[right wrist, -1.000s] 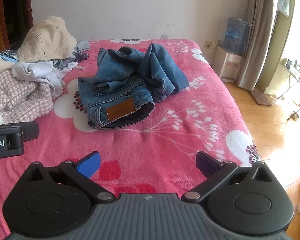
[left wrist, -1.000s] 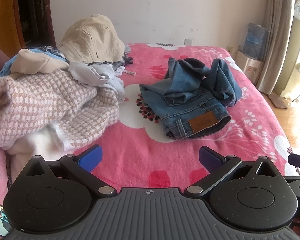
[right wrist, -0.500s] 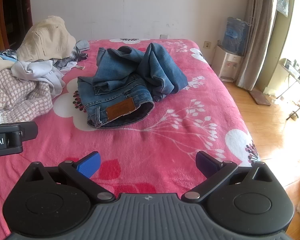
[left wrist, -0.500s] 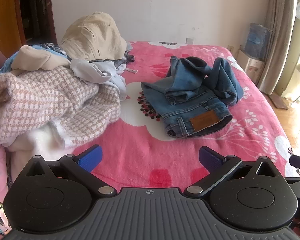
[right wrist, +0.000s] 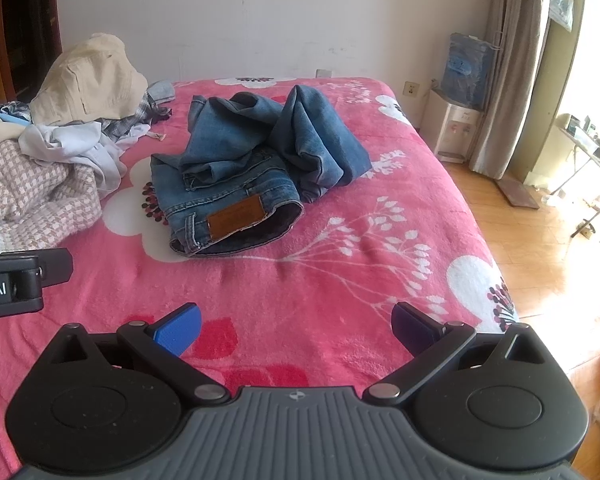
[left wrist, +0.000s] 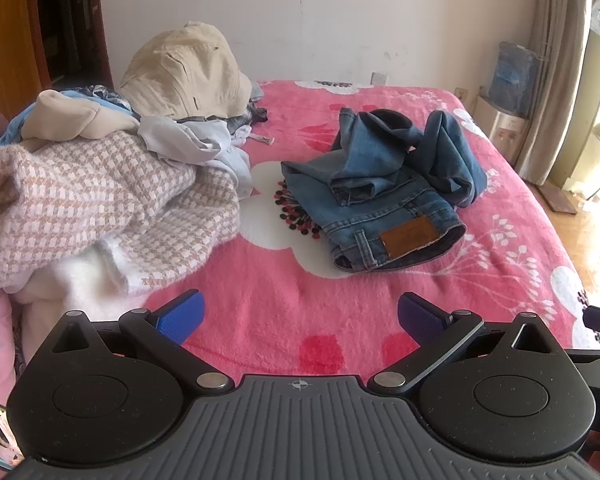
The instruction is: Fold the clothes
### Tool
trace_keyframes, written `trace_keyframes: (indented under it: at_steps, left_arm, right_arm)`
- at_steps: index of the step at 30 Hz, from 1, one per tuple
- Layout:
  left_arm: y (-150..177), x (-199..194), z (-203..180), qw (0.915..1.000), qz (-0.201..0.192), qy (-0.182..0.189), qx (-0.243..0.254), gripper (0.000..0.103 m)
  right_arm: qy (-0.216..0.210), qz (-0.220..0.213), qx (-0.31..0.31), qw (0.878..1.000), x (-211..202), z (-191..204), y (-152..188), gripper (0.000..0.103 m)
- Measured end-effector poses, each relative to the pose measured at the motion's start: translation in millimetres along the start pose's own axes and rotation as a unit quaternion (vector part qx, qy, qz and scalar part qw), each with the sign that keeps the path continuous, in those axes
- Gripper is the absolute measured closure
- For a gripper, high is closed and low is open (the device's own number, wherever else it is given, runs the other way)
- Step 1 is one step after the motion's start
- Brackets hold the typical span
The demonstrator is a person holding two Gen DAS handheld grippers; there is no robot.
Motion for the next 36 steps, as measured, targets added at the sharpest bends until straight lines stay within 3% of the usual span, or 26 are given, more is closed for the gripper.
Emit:
trace_keyframes:
  at_steps: [11, 20, 26, 29, 32, 36]
  left_arm:
    - [0, 10, -1, 0.9998, -0.014, 0.014, 0.007, 0.0]
    - [-12, 39, -5, 0.9968, -0.046, 0.051, 0.042, 0.0]
    - [-8, 73, -7, 0.9918, -0.056, 0.085, 0.077, 0.0]
    - [-1, 90, -8, 0.9893, -0.057, 0.102, 0.088, 0.0]
    - [7, 104, -9, 0.9865, -0.055, 0.12, 0.097, 0.001]
    - [16, 120, -17, 0.9811, -0.056, 0.141, 0.12, 0.008]
  right_arm:
    - [-0.01, -0.013, -0.014, 1.0, 9, -1, -2, 0.0]
    - [-0.03, -0.062, -0.145, 0.987, 34, 7, -27, 0.0]
    - [-0.062, -0.084, -0.185, 0.977, 67, 14, -43, 0.001]
    - [-0.079, -0.078, -0.215, 0.97, 89, 23, -38, 0.007]
    - [-0.084, -0.056, -0.214, 0.972, 115, 25, -32, 0.02]
    - [-0.1, -0.033, -0.151, 0.983, 146, 15, -29, 0.03]
Point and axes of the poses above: each gripper's, at about its wrist camera, not at the fingertips, and x roughly the way its jaws point, z to its left, y to its underside, the point moved 6 cm from there along x, roughly the way its jaws point, and after that the axes turned 8 degrees about -z, right-handed, at the moved point
